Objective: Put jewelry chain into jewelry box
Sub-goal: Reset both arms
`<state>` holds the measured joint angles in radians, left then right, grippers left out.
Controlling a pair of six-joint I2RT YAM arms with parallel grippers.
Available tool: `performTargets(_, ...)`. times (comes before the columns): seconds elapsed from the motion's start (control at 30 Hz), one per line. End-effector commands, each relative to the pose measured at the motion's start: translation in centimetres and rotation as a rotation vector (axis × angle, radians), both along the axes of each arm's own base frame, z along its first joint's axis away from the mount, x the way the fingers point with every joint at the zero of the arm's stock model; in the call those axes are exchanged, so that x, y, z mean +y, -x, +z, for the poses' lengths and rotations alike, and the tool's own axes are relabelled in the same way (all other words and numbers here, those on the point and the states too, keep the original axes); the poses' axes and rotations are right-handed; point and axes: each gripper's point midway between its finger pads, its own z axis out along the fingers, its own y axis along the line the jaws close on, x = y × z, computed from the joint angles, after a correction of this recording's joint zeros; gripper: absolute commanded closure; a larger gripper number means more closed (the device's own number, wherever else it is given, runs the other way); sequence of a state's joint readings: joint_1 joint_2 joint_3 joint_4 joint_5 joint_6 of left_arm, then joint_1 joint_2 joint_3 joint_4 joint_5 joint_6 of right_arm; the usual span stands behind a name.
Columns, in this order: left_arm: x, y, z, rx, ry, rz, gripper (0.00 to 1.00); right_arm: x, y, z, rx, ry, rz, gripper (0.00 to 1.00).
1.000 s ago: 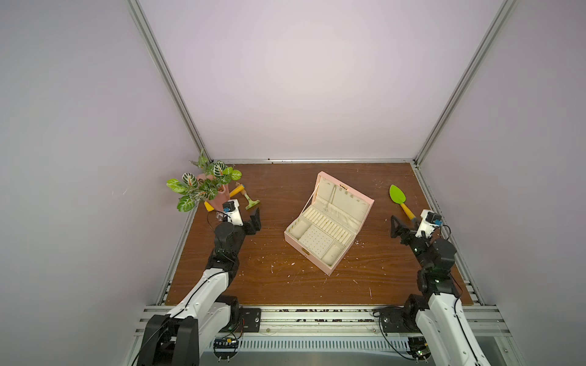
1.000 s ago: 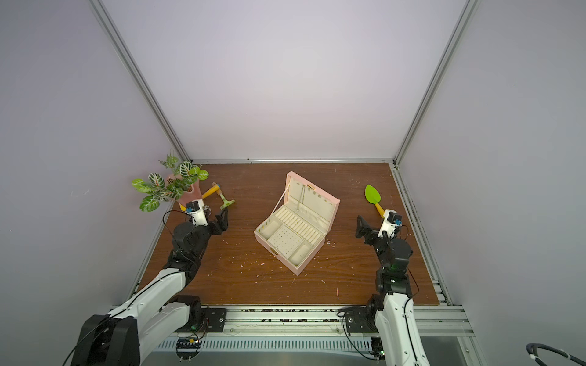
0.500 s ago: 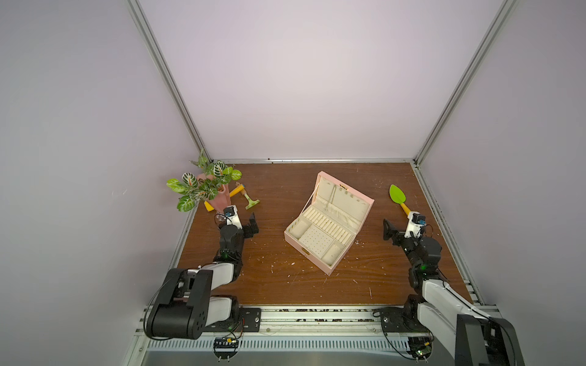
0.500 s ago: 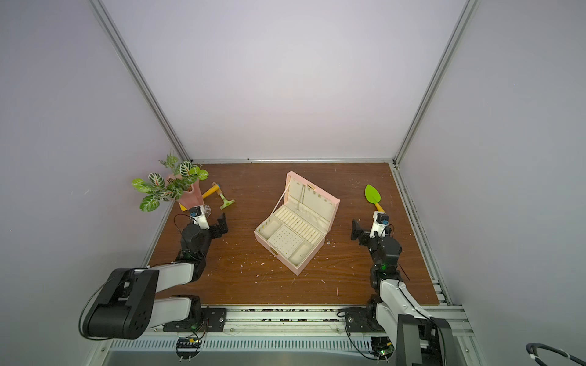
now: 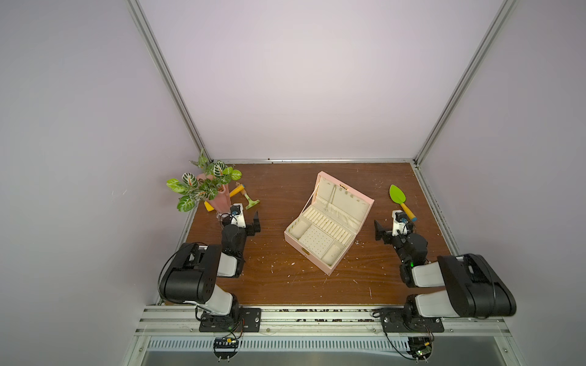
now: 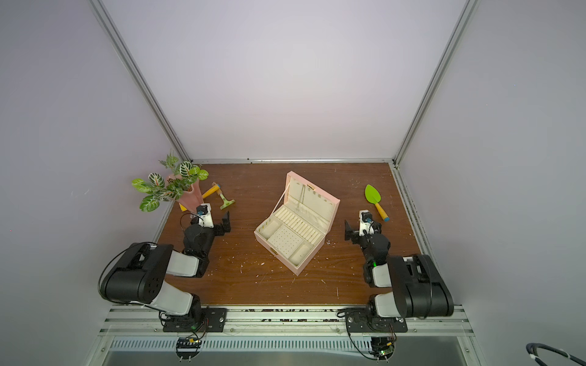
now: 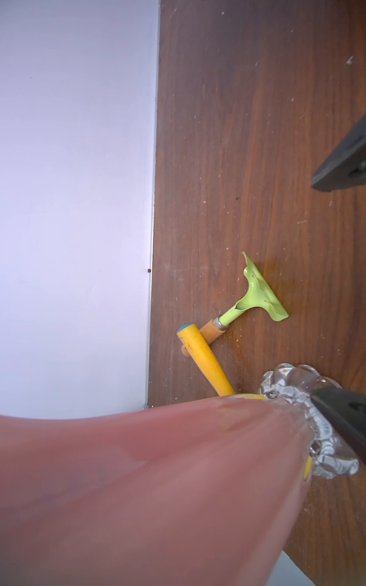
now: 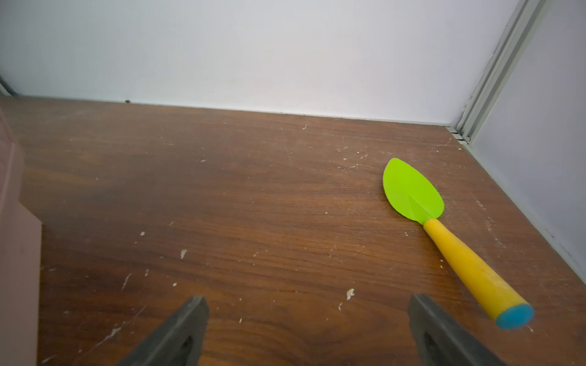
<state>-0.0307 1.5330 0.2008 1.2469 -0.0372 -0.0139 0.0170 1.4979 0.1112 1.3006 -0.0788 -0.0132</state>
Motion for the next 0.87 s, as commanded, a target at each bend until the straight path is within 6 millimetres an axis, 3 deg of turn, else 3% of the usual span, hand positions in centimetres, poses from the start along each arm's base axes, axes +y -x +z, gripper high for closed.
performTargets(0.0,0.8,-0.5,0.9,-0.028,-0.002,0.033,0.02,0.2,-2.5,3.2,-0.105,0.038,0.001,0.0)
performTargets(0.03,0.9,-0.5,0.9,-0.03,-0.003,0.035,0.02,-0.5,-3.3,2.3,-0.047,0.024,-0.041,0.0)
performTargets(0.1,0.8,-0.5,1.0,-0.03,-0.003,0.033,0.02,-1.1,-3.1,2.6,-0.074,0.001,-0.062,0.0)
performTargets(0.83,0.8,-0.5,0.9,-0.03,-0.003,0.032,0.02,-1.1,-3.1,2.6,-0.073,0.005,-0.062,0.0)
